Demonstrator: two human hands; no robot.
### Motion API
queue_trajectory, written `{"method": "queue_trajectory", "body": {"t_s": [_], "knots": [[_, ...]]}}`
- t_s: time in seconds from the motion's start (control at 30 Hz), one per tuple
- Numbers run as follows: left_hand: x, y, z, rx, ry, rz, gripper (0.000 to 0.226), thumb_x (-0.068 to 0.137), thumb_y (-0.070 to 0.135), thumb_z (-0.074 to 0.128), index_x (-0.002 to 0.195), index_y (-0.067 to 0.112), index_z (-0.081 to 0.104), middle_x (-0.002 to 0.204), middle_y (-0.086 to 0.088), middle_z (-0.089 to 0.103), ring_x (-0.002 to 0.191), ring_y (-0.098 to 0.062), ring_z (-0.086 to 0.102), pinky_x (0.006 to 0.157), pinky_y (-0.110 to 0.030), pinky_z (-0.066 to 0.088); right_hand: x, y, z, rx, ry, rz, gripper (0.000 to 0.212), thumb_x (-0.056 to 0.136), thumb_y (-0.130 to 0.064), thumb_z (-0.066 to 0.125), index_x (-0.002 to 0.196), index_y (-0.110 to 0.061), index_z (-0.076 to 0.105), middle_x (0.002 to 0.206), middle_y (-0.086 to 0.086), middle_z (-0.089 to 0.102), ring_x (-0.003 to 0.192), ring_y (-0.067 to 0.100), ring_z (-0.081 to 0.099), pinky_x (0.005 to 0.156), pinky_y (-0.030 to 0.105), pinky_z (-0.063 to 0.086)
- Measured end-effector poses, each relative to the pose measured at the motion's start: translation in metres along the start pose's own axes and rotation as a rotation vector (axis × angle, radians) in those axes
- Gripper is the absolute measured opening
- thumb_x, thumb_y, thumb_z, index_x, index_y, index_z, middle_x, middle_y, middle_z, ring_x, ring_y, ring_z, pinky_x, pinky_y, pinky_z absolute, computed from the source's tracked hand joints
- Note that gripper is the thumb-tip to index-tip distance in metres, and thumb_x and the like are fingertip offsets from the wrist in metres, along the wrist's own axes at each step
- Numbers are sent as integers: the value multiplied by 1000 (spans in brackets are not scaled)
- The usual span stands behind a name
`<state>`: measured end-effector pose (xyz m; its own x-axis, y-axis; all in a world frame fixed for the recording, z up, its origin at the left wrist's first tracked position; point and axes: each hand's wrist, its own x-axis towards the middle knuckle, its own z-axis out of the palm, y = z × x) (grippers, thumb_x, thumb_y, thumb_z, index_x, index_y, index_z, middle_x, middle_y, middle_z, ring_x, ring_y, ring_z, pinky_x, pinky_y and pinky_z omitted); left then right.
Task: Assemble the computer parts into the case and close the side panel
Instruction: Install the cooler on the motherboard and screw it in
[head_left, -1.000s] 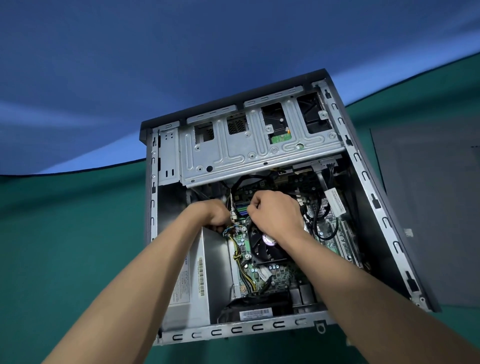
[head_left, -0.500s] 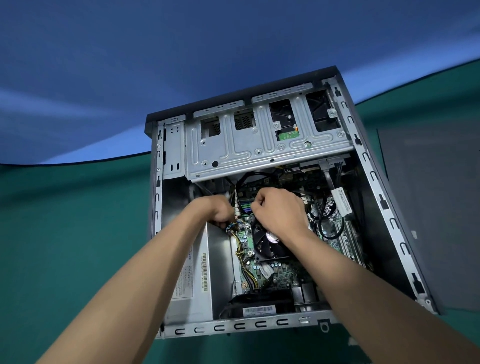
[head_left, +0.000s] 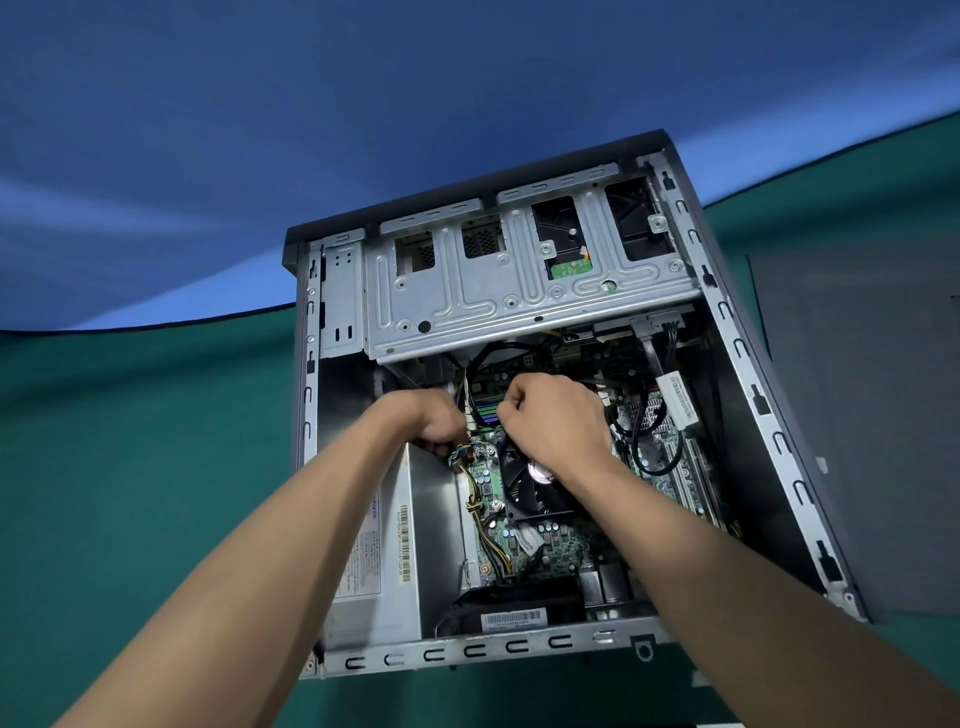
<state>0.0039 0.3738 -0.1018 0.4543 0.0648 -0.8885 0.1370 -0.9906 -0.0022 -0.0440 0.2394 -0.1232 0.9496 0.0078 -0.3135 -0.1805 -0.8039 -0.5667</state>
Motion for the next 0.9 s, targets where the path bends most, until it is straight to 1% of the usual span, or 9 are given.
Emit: {"method": "queue_trajectory", "body": {"t_s": [0.1,0.2,0.3,0.4,0.53,0.67,0.77,0.83,0.9], "knots": [[0,0,0,39,7,38,33,95,8,47,63,12,50,57,-2,52,51,-10,42,41,-12,33,0,0,0,-3,-2,-1,18,87,-28,49,82,-23,66,77,-5,68,74,19,56,65,28,34],[0,-1,0,15,9,25,30,94,8,48,64,12,50,62,-2,50,51,-10,44,44,-13,36,0,0,0,-2,-1,-5,18,87,-28,49,83,-24,66,78,-5,68,76,19,58,65,28,34],[0,0,0,-4,2,26,32,94,6,46,63,12,50,48,0,54,42,-8,47,36,-10,32,0,0,0,-6,1,-5,17,87,-29,49,82,-25,65,78,-5,68,78,20,59,66,28,33],[0,3,0,23,4,51,31,94,6,45,64,14,49,29,8,47,33,-4,47,35,-12,35,1,-1,1,-8,4,-7,16,87,-30,50,82,-26,65,79,-5,68,79,20,60,66,28,33],[-1,6,2,68,-31,81,30,87,-2,42,64,8,57,40,0,51,47,-17,43,40,-19,31,1,-1,0,-10,10,-12,17,87,-29,50,83,-26,66,79,-4,68,79,21,60,65,28,33],[0,4,1,36,-43,93,16,83,-6,49,86,3,60,75,-17,57,71,-22,48,51,-27,33,1,0,-1,-9,-10,-9,17,88,-29,49,84,-26,65,79,-5,69,79,20,61,65,27,35],[-2,3,0,65,-5,92,13,83,-4,51,81,4,61,69,-12,56,62,-21,46,49,-26,32,2,-1,-1,-7,-15,-10,17,88,-29,49,84,-26,65,79,-5,68,79,20,61,65,27,35],[-1,4,0,98,0,82,20,85,-3,51,68,6,59,62,-9,53,52,-17,41,47,-25,31,2,-1,-1,-4,-17,-7,17,88,-29,49,83,-26,65,78,-5,68,78,20,61,65,27,35],[-3,4,-1,110,-12,77,25,87,-1,50,65,8,54,62,-6,51,50,-13,40,46,-21,32,2,0,-1,-7,-14,-6,17,88,-29,49,82,-26,65,78,-5,68,76,19,59,65,27,34]]}}
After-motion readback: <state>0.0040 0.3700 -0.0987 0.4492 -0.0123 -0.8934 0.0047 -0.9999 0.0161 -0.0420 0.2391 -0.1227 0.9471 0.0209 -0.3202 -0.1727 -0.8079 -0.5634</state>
